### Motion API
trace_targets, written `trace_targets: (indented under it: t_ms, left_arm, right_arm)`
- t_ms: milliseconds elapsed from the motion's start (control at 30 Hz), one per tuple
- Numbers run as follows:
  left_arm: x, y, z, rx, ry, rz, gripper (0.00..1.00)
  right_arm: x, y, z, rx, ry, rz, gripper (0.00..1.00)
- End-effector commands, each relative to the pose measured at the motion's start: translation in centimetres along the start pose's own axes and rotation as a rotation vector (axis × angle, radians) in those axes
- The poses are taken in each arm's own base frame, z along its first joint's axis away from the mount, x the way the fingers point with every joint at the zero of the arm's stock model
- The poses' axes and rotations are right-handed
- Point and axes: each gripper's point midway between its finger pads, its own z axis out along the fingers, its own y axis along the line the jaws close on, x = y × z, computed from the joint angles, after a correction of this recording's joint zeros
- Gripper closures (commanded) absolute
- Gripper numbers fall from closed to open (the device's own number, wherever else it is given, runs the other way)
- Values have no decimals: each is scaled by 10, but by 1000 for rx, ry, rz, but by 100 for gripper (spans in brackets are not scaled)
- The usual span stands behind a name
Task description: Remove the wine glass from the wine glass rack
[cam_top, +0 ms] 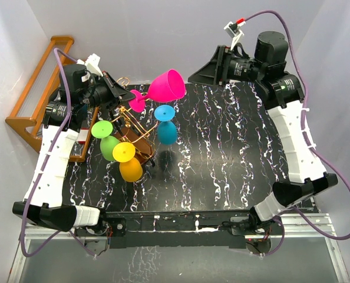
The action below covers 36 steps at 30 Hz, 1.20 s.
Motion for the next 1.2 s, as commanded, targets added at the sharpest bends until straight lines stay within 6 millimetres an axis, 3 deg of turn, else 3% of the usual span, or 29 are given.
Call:
trace_targets:
  t_ms: [0, 333, 433, 500, 567, 600, 667, 733, 833, 933, 1000, 1067, 1167]
  left_arm:
    - [-7, -22, -15, 66, -33, 36, 100]
    - [-7, -25, -21, 69, -40, 38, 100]
    - [-6, -25, -21, 72, -37, 38, 100]
    - [-5, -24, -21, 69, -36, 37, 100]
    - [-5, -22, -21, 60, -34, 37, 100]
    - [-5, -21, -22, 50, -37, 37, 94]
    - [-6, -16, -23, 26, -46, 39, 70]
    - [-7, -11, -25, -6, -63, 40, 58]
    - [-13, 0, -32, -84, -116, 33, 46]
    - [-23, 13, -45, -170, -197, 29, 44]
    - [-28, 16, -54, -199, -246, 33, 44]
    - [-32, 16, -62, -207, -282, 41, 44]
    - [-35, 13, -68, -203, -306, 53, 44]
  right_arm:
    - [-5, -4, 10, 86, -16, -62, 45]
    - [7, -20, 40, 170, 7, -69, 46]
    - [12, -17, 50, 151, 21, -70, 50]
    - [15, -13, 56, 136, 28, -67, 63]
    - [14, -12, 60, 138, 22, -61, 90]
    - [11, -12, 60, 146, 11, -59, 92]
    - [3, -13, 57, 177, -28, -66, 92]
    - [-8, -16, 51, 228, -79, -80, 92]
    - [-28, -23, 39, 322, -170, -102, 92]
    - [-52, -30, 18, 434, -286, -121, 92]
    - [-68, -47, -3, 559, -371, -123, 92]
    - [-78, -81, -32, 737, -431, -113, 92]
    - [-67, -158, -75, 971, -386, -23, 92]
